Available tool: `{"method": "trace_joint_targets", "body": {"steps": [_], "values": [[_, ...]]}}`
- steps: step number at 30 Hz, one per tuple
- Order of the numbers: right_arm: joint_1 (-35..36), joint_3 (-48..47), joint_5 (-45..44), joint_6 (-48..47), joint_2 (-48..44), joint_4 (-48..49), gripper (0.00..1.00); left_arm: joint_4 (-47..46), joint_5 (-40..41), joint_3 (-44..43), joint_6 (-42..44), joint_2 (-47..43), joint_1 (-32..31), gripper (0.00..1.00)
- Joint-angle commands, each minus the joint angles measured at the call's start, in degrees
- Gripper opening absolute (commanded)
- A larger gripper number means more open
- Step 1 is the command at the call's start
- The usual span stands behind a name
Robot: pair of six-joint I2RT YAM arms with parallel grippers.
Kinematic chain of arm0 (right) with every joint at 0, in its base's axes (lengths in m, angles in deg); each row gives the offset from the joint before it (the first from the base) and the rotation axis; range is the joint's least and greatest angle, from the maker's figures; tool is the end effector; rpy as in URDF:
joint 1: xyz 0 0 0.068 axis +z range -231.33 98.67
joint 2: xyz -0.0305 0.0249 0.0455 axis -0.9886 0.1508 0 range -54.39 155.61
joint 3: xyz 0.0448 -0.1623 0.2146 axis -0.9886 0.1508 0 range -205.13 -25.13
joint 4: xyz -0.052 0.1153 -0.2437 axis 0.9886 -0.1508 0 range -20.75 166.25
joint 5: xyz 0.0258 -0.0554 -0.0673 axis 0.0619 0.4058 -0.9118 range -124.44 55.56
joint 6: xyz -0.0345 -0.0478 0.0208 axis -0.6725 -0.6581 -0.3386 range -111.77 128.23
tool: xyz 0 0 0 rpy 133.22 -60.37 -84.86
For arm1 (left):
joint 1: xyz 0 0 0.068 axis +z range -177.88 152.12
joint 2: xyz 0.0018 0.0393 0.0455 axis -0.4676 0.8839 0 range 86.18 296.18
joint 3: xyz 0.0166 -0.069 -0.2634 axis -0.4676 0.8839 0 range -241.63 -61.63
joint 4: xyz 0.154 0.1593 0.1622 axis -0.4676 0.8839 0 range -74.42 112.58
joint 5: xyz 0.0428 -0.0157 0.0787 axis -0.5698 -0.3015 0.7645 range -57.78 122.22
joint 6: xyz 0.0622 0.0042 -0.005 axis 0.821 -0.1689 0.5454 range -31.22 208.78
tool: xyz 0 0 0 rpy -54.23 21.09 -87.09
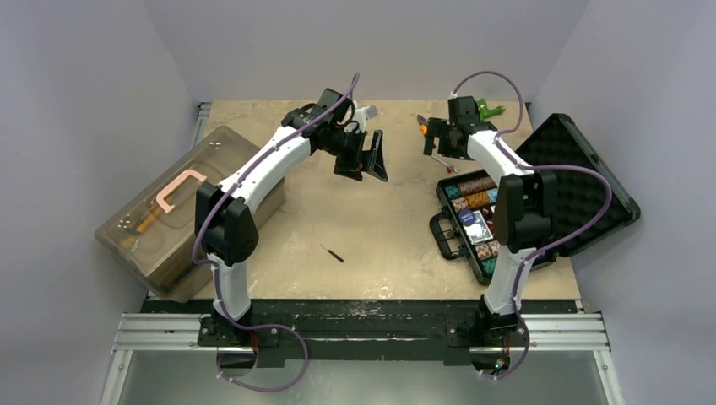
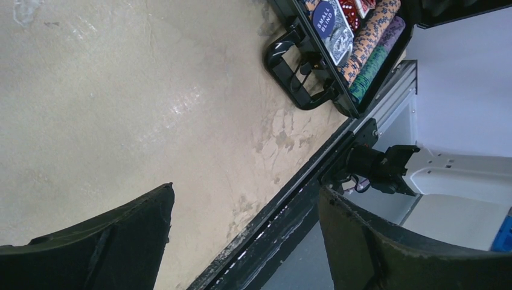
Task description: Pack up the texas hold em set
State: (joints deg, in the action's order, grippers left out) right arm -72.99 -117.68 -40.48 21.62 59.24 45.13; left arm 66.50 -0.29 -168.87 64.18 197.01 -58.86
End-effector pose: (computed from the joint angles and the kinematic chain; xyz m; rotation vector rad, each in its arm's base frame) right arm 0.4592 0.0623 0.2223 0.1538 2.4701 0.0315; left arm 0.3661 -0.2496 0.3109 0.3942 2.6318 -1.0789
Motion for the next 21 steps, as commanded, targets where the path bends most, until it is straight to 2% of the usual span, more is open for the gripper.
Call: {"method": "trace_joint_targets", "body": {"steps": [1, 3, 5, 8, 11, 15, 18, 21], "values": [[0.19, 6.77, -4.45, 6.26, -3.66, 15.55, 0.99, 0.27, 3.39, -1.5, 3.5, 1.22, 0.21, 0.86], [0.14, 11.46, -4.58, 7.34, -4.62, 23.7, 0.99, 1.03, 5.78, -1.84, 5.43, 2.11, -0.1, 0.86], [-0.01, 12.5, -4.55, 7.74, -3.47, 27.95, 0.99, 1.23, 10.45, -1.25, 8.43, 2.14, -1.21, 0.86], [-1.44, 3.4, -4.92, 7.25, 1.99, 19.54, 0.99, -3.64, 18.42, 6.29, 14.89, -1.15, -4.58, 0.88], [-3.34, -4.59, -4.96, 7.56, 6.59, 9.38, 0.99, -6.26, 17.91, 14.47, 12.41, -5.21, -4.49, 0.89], [-6.47, -4.77, 0.6, 9.5, 6.28, 7.48, 0.98, -4.33, 19.18, 22.11, 12.7, -11.03, -4.13, 0.89], [-7.22, -4.37, 2.74, 7.08, 5.68, 6.29, 0.94, -4.2, 20.09, 25.53, 12.39, -14.95, -3.3, 0.89], [-7.36, -6.68, 5.3, 4.59, 7.57, 0.86, 0.87, -4.3, 18.45, 25.79, 12.37, -16.01, -2.69, 0.89]]}}
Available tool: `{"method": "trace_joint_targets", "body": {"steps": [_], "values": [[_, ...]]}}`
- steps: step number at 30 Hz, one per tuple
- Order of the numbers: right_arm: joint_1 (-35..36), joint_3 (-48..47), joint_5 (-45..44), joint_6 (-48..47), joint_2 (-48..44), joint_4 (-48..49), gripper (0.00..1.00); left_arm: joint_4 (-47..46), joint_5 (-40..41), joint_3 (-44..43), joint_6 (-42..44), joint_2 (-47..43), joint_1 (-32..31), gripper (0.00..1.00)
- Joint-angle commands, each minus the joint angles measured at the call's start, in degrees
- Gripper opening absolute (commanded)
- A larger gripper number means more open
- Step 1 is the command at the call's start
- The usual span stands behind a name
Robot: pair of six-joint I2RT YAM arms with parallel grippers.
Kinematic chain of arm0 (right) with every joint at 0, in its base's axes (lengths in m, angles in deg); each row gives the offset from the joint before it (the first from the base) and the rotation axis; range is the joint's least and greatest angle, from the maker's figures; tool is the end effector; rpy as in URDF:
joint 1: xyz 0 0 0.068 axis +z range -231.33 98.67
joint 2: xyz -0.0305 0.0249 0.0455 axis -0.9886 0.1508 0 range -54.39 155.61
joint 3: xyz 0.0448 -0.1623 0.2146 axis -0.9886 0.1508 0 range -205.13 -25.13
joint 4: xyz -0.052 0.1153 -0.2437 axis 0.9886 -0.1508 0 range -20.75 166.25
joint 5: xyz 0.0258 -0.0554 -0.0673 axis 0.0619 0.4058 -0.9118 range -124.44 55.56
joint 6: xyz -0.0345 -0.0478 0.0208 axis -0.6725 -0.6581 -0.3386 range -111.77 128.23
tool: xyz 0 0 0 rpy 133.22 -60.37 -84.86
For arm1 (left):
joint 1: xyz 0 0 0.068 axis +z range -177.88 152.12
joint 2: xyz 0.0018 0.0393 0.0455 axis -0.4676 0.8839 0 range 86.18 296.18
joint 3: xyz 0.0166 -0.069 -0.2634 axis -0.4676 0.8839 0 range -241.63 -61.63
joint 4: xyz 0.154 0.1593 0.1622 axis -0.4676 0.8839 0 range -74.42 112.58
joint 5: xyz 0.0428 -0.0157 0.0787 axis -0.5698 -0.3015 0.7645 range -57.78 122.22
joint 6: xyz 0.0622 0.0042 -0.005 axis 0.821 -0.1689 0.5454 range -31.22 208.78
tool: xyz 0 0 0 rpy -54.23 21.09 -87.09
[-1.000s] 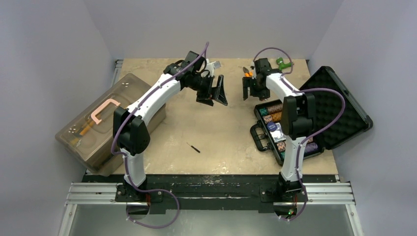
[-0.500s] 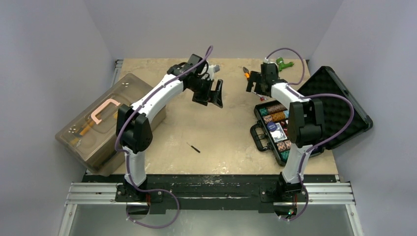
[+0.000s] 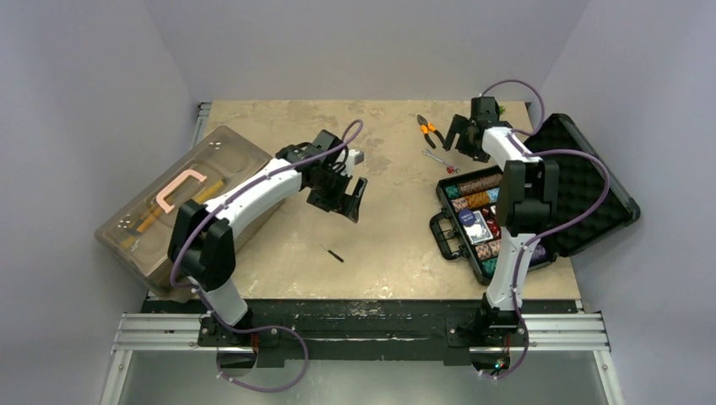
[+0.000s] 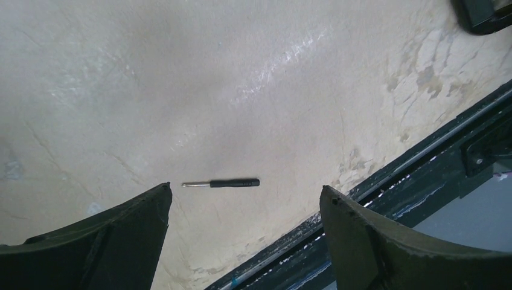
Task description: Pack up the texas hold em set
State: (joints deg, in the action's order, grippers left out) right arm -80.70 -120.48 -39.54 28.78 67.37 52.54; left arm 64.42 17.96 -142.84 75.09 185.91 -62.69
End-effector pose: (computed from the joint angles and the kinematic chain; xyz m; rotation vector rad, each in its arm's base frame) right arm 0.4955 0.0012 0.1833 0.4612 2.3976 0.0559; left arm 0.3016 -0.2239 0.2374 0.5883 2.7697 -0.5557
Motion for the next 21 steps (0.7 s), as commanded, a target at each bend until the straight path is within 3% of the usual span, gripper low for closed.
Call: {"method": "trace_joint_targets", "body": {"steps": [1, 7, 15, 21], "values": [[0.35, -4.32, 4.63, -3.04, -0.14, -7.8, 0.84, -1.86, -0.17, -0.88, 1.8, -4.78, 1.06, 0.89], [0.45, -1.75, 6.02, -7.05, -1.19, -7.01, 0.76, 4.08, -0.11, -5.55, 4.05, -3.82, 1.16, 0.89], [0.43, -7.49, 5.33, -10.45, 5.02, -10.24, 0.58, 7.49, 0.45, -6.36, 6.51, -4.53, 1.6, 0.89], [1.03, -8.0, 5.12, -13.22, 4.98, -12.21, 0.53, 9.29, -2.65, -10.07, 6.63, -2.11, 5.19, 0.89]]}}
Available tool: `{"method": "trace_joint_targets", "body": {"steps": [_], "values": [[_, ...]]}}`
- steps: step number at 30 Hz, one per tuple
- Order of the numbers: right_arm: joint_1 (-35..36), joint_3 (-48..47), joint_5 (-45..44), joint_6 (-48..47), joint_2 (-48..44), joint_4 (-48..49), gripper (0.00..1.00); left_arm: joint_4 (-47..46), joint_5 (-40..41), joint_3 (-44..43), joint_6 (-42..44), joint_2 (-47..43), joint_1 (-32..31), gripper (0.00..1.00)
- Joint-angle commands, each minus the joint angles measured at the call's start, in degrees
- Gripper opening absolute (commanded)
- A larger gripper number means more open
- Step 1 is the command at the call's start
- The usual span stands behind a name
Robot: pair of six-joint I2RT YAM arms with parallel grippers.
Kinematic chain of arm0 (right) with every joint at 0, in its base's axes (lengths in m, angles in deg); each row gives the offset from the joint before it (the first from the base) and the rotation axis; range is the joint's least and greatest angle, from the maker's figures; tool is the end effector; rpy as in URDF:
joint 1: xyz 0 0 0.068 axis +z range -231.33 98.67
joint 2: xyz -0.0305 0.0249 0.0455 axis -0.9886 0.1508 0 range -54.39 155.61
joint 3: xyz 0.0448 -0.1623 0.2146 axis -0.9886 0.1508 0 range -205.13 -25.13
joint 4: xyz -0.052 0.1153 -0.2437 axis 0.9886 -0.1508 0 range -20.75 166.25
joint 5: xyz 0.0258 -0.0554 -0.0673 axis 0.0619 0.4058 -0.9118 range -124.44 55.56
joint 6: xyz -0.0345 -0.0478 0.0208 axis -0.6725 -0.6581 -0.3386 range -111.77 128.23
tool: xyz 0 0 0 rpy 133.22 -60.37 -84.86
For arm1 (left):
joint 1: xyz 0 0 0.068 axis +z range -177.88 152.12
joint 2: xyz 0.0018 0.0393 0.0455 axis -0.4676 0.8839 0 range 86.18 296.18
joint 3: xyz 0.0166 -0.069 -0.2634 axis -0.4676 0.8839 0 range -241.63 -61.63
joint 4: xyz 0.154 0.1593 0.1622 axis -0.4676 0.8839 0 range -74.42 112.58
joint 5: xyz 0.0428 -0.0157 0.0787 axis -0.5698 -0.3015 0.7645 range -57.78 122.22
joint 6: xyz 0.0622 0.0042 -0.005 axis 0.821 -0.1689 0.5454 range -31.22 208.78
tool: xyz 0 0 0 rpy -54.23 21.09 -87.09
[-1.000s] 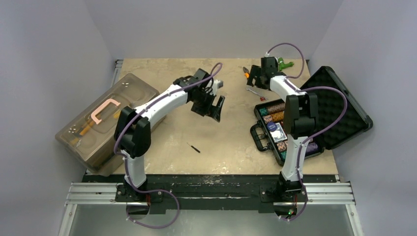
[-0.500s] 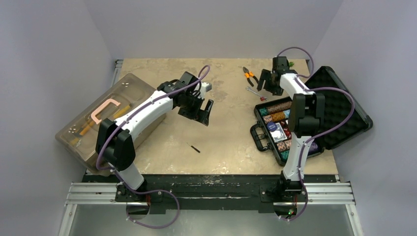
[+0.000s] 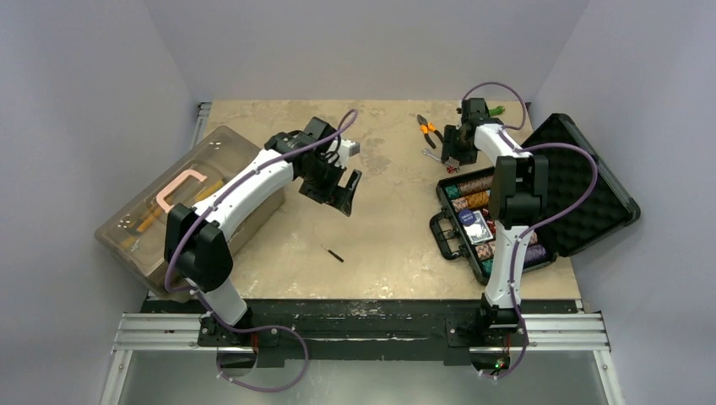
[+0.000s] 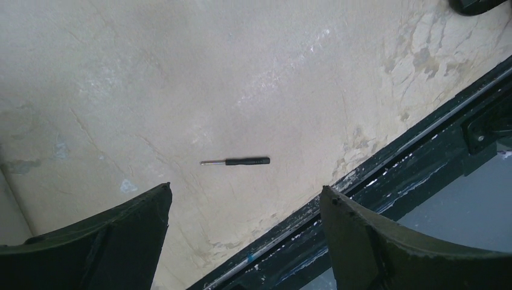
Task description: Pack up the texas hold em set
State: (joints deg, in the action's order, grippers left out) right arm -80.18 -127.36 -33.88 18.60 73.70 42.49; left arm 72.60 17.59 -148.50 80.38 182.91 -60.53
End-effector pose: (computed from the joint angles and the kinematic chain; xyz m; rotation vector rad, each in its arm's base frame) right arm 0.5035 0.0106 0.1574 0.2067 2.6054 0.0839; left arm 0.2996 -0.2062 0.2800 0.6607 2.7255 -0.5382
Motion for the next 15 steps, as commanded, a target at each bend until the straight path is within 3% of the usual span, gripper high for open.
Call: {"method": "trace_joint_targets", "body": {"steps": [1, 5, 9, 15], "values": [[0.7, -0.96, -0.53, -3.21, -1.44, -2.17, 0.51, 1.11, -3.64, -4.72, 0.84, 1.38, 4.34, 0.89], [1.47, -0.45, -2.57, -4.11, -2.08, -3.88, 0.46, 0.85, -8.58, -4.1, -1.46, 2.16, 9.14, 0.89], [2.16, 1.45, -5.09, -4.84, -3.99, -2.77, 0.6, -0.1, -10.82, -2.49, -2.64, 1.66, 12.37, 0.89], [2.54, -2.61, -7.39, -5.18, -4.59, -5.05, 0.61, -0.41, -12.13, -1.4, -3.01, 2.54, 14.15, 0.89]]}}
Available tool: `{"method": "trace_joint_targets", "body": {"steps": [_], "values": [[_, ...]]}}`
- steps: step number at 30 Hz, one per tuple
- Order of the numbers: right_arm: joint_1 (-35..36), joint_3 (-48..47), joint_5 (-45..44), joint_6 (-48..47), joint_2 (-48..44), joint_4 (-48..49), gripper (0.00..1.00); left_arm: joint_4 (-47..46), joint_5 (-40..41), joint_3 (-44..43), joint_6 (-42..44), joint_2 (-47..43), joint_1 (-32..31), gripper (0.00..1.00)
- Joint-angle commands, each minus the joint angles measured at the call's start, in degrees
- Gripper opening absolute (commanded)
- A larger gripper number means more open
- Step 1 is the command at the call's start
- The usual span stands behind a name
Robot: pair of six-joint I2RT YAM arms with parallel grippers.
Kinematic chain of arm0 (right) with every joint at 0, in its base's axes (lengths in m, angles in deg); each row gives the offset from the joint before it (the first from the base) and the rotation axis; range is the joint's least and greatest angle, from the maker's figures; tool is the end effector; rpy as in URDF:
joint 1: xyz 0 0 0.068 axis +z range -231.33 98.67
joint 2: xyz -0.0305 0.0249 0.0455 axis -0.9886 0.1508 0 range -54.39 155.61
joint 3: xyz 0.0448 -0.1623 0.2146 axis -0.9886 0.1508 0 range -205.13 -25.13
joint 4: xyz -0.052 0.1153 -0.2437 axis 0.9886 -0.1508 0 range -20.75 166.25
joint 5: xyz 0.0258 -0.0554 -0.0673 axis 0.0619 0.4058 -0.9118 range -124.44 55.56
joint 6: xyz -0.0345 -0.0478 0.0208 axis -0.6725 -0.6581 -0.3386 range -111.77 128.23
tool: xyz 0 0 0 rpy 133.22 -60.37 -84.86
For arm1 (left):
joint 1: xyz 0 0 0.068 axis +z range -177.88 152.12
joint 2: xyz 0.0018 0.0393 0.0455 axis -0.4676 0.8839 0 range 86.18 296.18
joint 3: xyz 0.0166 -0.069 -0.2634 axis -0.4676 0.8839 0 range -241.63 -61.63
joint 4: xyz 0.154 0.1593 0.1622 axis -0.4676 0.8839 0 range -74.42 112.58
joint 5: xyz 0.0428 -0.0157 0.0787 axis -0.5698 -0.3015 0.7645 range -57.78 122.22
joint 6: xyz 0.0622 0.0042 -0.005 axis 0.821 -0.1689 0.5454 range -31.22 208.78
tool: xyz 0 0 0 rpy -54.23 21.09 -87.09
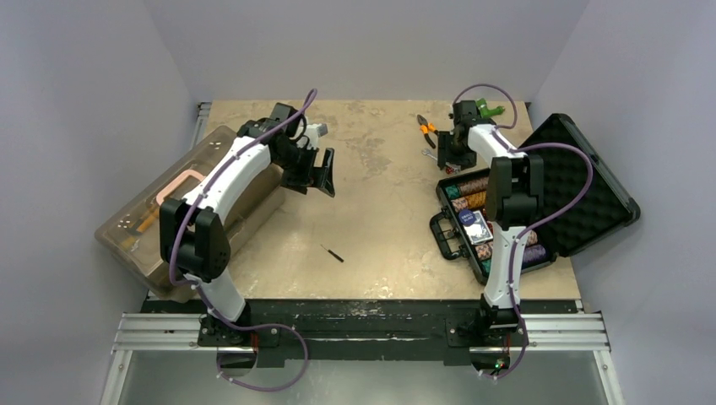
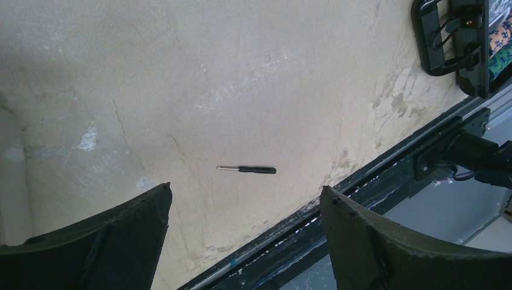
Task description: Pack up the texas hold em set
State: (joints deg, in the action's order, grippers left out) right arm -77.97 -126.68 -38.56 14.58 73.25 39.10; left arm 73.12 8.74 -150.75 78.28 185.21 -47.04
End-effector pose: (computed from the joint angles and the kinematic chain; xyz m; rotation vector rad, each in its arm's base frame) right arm 0.4942 0.0256 0.1541 0.0926 2.6684 -0.0419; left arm 0.3452 -0.1399 0.2800 0.3250 2.7667 -0.7013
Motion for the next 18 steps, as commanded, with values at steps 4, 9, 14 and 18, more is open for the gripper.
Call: {"method": "trace_joint_targets", "body": {"steps": [4, 9, 14, 18], "values": [[0.85, -3.12, -0.81, -0.42, -5.77, -1.4, 0.59, -1.01, -3.64, 0.73, -1.07, 0.84, 0.9, 0.89], [0.9, -2.37, -0.46, -0.53, -5.35, -1.3, 0.48, -0.65, -3.43, 0.34, -0.86, 1.1, 1.09, 0.89], [1.03, -2.72, 1.21, -0.34, -4.27, -1.21, 0.4, -0.76, -3.56, 0.7, -0.99, 0.94, 1.4, 0.9], [1.19, -2.07, 1.18, -0.45, -4.11, -1.6, 0.38, -0.69, -3.46, 0.79, -0.92, 0.84, 1.41, 0.9]]}}
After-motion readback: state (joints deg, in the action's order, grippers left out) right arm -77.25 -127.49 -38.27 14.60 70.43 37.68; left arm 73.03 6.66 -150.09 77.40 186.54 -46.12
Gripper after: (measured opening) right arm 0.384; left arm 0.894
